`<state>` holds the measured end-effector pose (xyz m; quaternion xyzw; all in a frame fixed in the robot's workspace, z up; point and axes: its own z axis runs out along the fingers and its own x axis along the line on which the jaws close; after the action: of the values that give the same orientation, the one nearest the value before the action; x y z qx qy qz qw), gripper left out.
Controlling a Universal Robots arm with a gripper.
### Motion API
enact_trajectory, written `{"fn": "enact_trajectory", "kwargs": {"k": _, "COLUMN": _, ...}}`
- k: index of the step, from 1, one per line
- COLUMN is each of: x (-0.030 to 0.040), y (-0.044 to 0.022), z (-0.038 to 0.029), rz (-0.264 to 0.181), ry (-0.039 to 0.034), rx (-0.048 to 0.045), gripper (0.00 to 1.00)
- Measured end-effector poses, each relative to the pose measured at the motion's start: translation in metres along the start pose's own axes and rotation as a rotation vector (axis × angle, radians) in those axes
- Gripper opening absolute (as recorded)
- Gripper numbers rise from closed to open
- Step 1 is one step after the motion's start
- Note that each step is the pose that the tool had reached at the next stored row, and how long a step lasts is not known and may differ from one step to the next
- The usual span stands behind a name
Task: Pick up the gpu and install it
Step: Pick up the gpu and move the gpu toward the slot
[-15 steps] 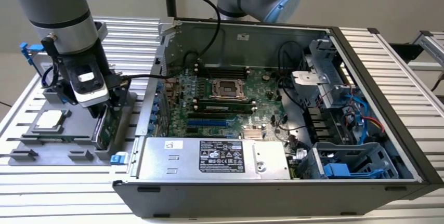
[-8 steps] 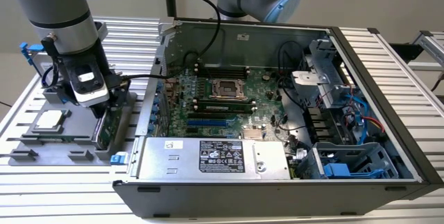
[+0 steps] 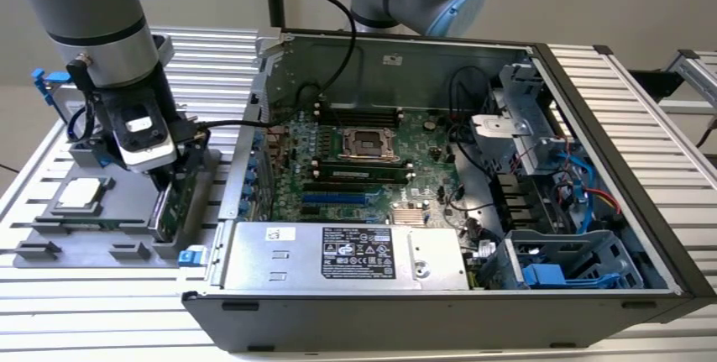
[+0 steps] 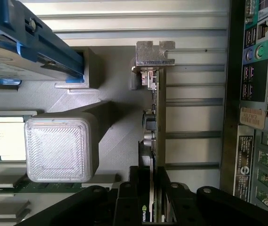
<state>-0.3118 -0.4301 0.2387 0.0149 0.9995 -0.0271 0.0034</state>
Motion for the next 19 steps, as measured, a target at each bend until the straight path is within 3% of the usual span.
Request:
{"fn": "enact_trajectory", "kwargs": {"k": 14, "x": 0.0, "y": 0.0, "z": 0.0, "rz": 0.0, "ry": -0.0001, "rx": -0.0003, "gripper": 0.0}}
{"fn": "enact_trajectory", "kwargs": {"k": 19, "x": 0.0, "y": -0.0002, "z": -0.0034, "rz": 0.0, "ry": 0.0001, "rx": -0.0002, "gripper": 0.0}}
